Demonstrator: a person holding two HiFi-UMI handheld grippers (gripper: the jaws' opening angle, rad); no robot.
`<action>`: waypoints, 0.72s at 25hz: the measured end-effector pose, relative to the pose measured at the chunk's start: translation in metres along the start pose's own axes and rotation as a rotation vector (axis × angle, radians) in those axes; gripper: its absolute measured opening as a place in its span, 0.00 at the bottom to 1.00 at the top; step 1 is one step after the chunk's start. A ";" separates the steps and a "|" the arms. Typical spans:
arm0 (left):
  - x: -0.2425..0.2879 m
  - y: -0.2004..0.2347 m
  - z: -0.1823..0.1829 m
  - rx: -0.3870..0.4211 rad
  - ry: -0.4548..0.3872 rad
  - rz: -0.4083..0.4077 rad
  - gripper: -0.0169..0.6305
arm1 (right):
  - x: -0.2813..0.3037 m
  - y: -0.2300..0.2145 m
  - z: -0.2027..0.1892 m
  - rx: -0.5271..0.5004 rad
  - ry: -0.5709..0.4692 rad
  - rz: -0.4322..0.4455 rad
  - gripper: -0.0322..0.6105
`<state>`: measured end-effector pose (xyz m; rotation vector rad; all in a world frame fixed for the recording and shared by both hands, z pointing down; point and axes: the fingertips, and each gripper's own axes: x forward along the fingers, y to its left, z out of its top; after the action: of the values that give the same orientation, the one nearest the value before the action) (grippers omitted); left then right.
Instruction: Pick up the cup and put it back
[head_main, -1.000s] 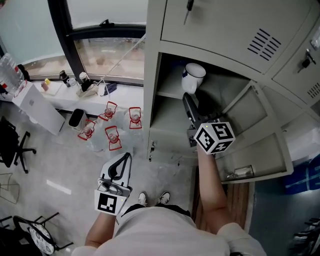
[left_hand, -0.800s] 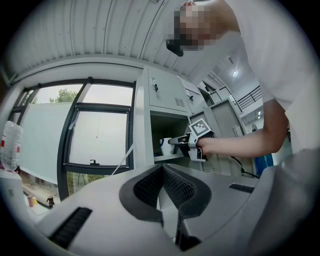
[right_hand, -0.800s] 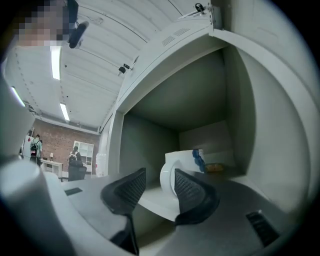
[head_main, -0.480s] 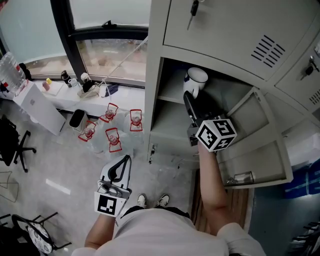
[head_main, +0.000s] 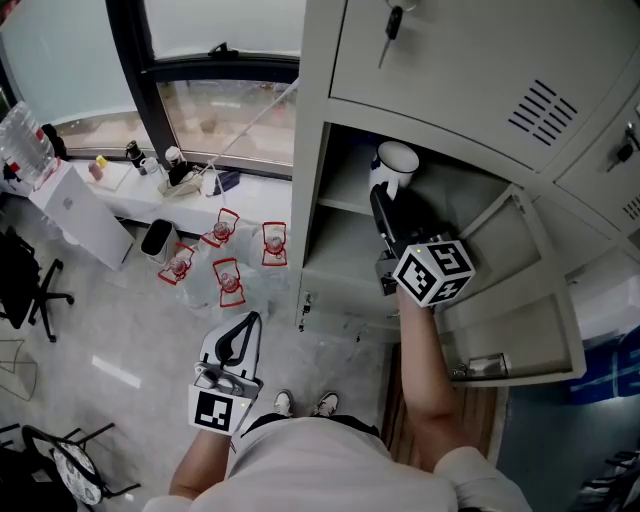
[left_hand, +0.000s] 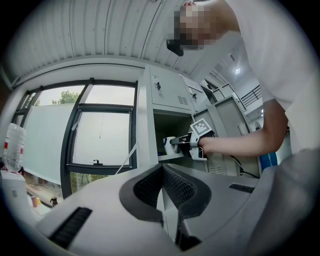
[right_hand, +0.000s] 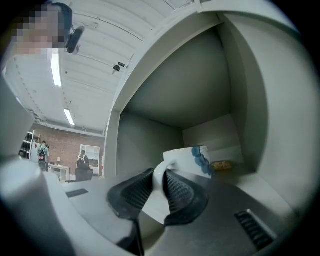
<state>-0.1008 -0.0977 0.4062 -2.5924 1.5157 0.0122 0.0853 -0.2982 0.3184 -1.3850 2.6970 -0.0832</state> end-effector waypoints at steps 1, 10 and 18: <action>0.001 0.000 0.000 0.000 0.001 0.000 0.06 | 0.001 0.000 0.000 -0.003 0.005 0.004 0.16; 0.003 -0.002 0.000 -0.004 -0.004 0.001 0.06 | 0.003 0.003 -0.002 -0.042 0.019 0.037 0.14; 0.001 0.002 0.000 -0.008 -0.001 0.015 0.06 | -0.004 0.008 0.004 -0.030 -0.026 0.063 0.13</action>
<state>-0.1023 -0.0991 0.4060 -2.5868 1.5375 0.0202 0.0816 -0.2907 0.3139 -1.2980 2.7285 -0.0193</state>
